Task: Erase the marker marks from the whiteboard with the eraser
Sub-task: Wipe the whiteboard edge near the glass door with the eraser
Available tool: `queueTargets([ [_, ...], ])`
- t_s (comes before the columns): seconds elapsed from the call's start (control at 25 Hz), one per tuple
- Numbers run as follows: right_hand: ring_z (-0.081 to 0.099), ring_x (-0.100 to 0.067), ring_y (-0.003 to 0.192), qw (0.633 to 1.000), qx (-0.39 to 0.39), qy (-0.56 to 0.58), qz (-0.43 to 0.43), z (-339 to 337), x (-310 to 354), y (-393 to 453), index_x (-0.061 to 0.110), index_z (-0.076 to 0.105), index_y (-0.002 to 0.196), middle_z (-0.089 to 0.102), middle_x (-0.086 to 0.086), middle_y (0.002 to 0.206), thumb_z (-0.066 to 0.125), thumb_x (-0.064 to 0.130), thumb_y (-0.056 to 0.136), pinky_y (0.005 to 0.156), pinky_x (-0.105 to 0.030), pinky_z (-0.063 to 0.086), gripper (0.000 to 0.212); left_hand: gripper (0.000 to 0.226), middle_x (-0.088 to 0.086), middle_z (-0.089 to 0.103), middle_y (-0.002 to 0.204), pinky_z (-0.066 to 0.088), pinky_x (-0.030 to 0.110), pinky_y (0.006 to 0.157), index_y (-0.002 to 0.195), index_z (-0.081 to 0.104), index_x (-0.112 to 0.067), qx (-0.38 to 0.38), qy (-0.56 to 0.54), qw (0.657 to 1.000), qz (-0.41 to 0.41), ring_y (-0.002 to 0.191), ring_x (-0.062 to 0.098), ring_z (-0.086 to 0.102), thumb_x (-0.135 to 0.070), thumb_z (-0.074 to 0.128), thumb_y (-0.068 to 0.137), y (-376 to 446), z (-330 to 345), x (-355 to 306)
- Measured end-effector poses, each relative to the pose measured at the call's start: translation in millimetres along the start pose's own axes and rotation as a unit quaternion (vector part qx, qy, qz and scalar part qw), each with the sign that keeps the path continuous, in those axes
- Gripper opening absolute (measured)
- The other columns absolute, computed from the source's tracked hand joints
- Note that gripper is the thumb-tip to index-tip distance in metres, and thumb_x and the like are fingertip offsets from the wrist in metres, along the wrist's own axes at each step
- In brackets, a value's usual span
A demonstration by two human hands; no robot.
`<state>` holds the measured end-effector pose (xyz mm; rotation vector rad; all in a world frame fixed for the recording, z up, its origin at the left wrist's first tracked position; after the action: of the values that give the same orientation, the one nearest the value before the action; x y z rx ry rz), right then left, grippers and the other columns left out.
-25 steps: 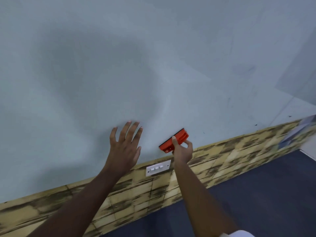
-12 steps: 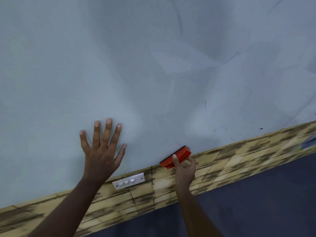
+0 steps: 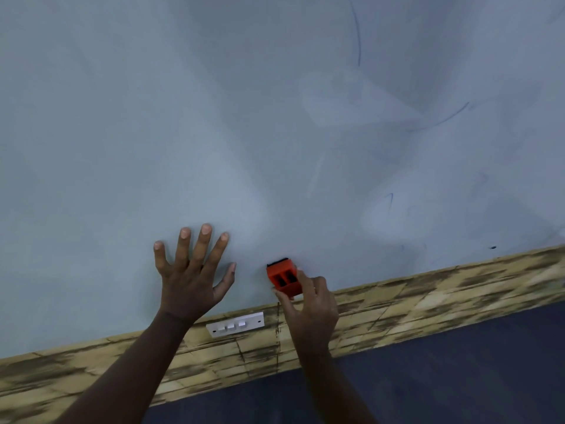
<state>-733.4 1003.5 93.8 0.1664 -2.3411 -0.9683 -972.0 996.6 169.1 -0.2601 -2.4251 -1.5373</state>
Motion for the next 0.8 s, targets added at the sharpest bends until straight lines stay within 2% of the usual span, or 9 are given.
queueTargets([
  [0.12,0.066,-0.021,0.075,0.998,0.047,0.014,0.047,-1,-8,-2,0.025,0.059,0.115,0.064,0.003,0.094,0.088,0.057,0.074,0.06,-0.036,0.056,0.059,0.081,0.008,0.008,0.179,-0.005,0.059,0.13,0.17,0.022,-0.019,-0.014,-0.001,1.0,-0.006,0.165,0.032,0.002,-0.05,0.052,0.101,-1,2,-3],
  [0.24,0.069,-0.013,0.082,0.957,0.049,0.119,0.261,-14,-22,2,0.04,0.053,0.104,0.067,0.015,0.094,0.089,0.06,0.068,0.071,-0.037,0.058,0.055,0.081,0.009,0.009,0.178,-0.005,0.059,0.13,0.169,0.024,-0.019,-0.019,0.0,1.0,0.002,0.165,0.032,0.003,-0.05,0.053,0.101,-3,4,-2],
  [0.32,0.071,-0.017,0.085,0.881,0.007,0.231,0.412,-12,-51,2,0.034,0.056,0.102,0.072,0.005,0.097,0.09,0.058,0.065,0.081,-0.045,0.061,0.056,0.081,0.009,0.009,0.178,-0.005,0.059,0.13,0.169,0.024,-0.019,-0.023,0.003,1.0,0.003,0.165,0.032,0.004,-0.05,0.053,0.1,-4,5,-2],
  [0.44,0.074,-0.029,0.09,0.719,-0.002,0.395,0.572,-2,-93,-6,0.016,0.062,0.114,0.073,-0.019,0.107,0.091,0.048,0.069,0.088,-0.053,0.062,0.062,0.081,0.008,0.009,0.179,-0.005,0.059,0.13,0.169,0.024,-0.019,-0.03,0.0,1.0,-0.004,0.165,0.031,0.003,-0.05,0.052,0.1,-4,7,-3],
  [0.48,0.074,-0.028,0.087,0.673,0.015,0.428,0.603,0,-99,-9,0.012,0.062,0.118,0.073,-0.015,0.105,0.088,0.044,0.075,0.085,-0.051,0.063,0.06,0.081,0.008,0.009,0.179,-0.005,0.059,0.13,0.169,0.024,-0.019,-0.032,-0.002,0.999,-0.006,0.165,0.031,0.003,-0.05,0.051,0.1,-4,8,-4],
  [0.56,0.076,-0.027,0.089,0.62,0.042,0.458,0.635,6,-106,-15,0.005,0.06,0.127,0.073,-0.013,0.108,0.082,0.041,0.084,0.08,-0.045,0.064,0.06,0.081,0.008,0.009,0.179,-0.005,0.059,0.13,0.17,0.024,-0.019,-0.032,-0.004,0.999,-0.004,0.165,0.031,0.003,-0.051,0.051,0.1,-5,8,-5],
  [0.72,0.072,-0.034,0.105,0.597,0.042,0.467,0.651,9,-107,-13,0.004,0.06,0.132,0.07,-0.02,0.122,0.078,0.035,0.091,0.078,-0.044,0.063,0.054,0.083,0.008,0.007,0.179,-0.006,0.06,0.129,0.17,0.022,-0.02,-0.019,-0.001,1.0,-0.001,0.165,0.031,0.002,-0.052,0.051,0.1,-8,10,-5],
  [0.76,0.072,-0.033,0.104,0.612,0.018,0.46,0.643,5,-101,-7,0.005,0.06,0.134,0.071,-0.016,0.12,0.078,0.031,0.092,0.077,-0.044,0.064,0.052,0.083,0.008,0.007,0.179,-0.006,0.061,0.129,0.17,0.021,-0.02,-0.014,0.0,1.0,-0.001,0.165,0.031,0.002,-0.052,0.051,0.1,-9,9,-6],
  [0.8,0.07,-0.03,0.103,0.65,-0.015,0.43,0.626,-1,-92,1,0.008,0.06,0.135,0.071,-0.01,0.116,0.079,0.03,0.091,0.077,-0.043,0.064,0.053,0.083,0.008,0.007,0.179,-0.006,0.061,0.129,0.17,0.021,-0.02,-0.01,-0.001,1.0,-0.001,0.165,0.031,0.002,-0.052,0.051,0.099,-9,8,-7],
])
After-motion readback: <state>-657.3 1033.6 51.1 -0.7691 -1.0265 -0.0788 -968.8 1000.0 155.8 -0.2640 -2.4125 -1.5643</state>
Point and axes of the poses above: each hand's wrist, its own y-axis towards the middle knuckle, its own z-axis out of the palm, x = y × z, the point moved 3 cm from there along y, towards the middle knuckle
